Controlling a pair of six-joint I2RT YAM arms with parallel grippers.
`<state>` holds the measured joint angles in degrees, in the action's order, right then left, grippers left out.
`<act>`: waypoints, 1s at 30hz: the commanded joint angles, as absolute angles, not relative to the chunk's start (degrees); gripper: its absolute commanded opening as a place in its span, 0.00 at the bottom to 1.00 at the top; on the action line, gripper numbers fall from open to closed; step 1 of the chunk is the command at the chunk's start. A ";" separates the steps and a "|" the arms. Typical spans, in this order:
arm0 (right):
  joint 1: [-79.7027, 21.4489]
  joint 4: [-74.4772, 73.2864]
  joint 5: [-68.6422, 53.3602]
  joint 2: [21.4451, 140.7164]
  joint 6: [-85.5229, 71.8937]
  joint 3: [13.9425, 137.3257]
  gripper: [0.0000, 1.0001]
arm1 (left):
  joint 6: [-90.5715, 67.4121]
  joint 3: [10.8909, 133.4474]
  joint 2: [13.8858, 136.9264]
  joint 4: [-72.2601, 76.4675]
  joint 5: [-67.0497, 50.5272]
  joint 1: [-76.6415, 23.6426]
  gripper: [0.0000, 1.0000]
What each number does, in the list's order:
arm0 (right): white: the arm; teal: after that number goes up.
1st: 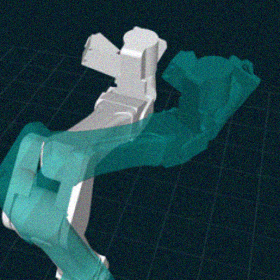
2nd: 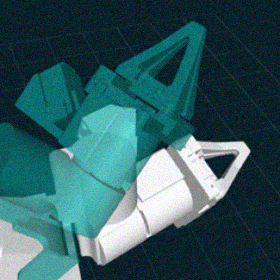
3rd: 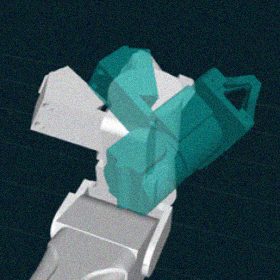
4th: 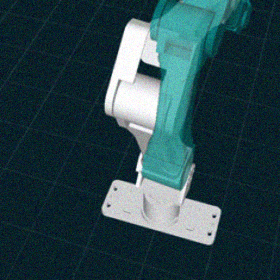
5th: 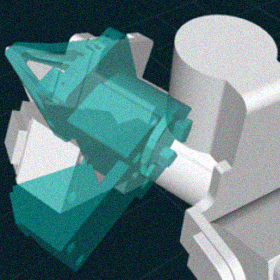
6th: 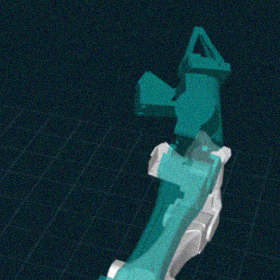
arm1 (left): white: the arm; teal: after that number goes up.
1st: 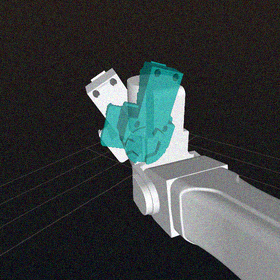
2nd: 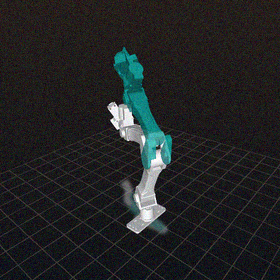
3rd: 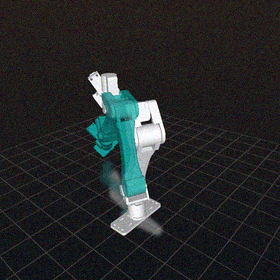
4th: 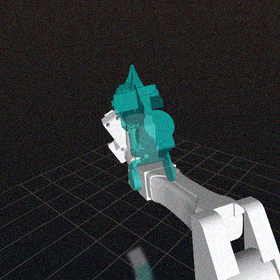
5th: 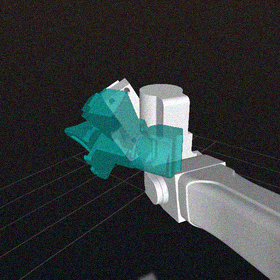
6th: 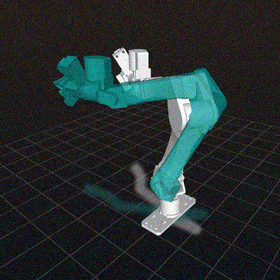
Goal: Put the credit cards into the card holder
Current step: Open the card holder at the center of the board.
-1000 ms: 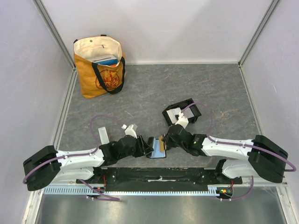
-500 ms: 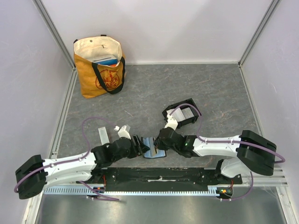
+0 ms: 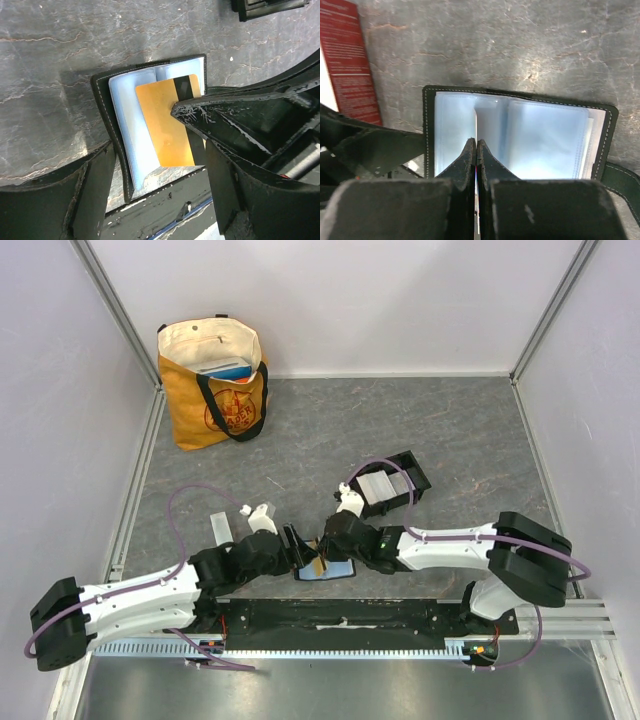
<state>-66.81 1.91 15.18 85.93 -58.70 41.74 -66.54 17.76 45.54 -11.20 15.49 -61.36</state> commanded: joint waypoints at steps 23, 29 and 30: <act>-60.74 -11.95 20.83 67.77 -54.32 35.60 0.00 | -61.44 20.83 55.02 -12.04 17.67 -61.08 0.04; -60.03 -14.68 21.97 67.76 -53.88 34.28 0.00 | -60.64 21.18 57.04 -10.72 17.58 -61.08 0.02; -59.94 -14.68 21.89 67.76 -53.88 34.19 0.00 | -60.73 21.09 57.13 -10.64 17.58 -61.08 0.02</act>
<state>-60.42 -13.26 20.67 68.66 -54.68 35.35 -63.20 19.14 56.29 -12.58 16.03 -61.34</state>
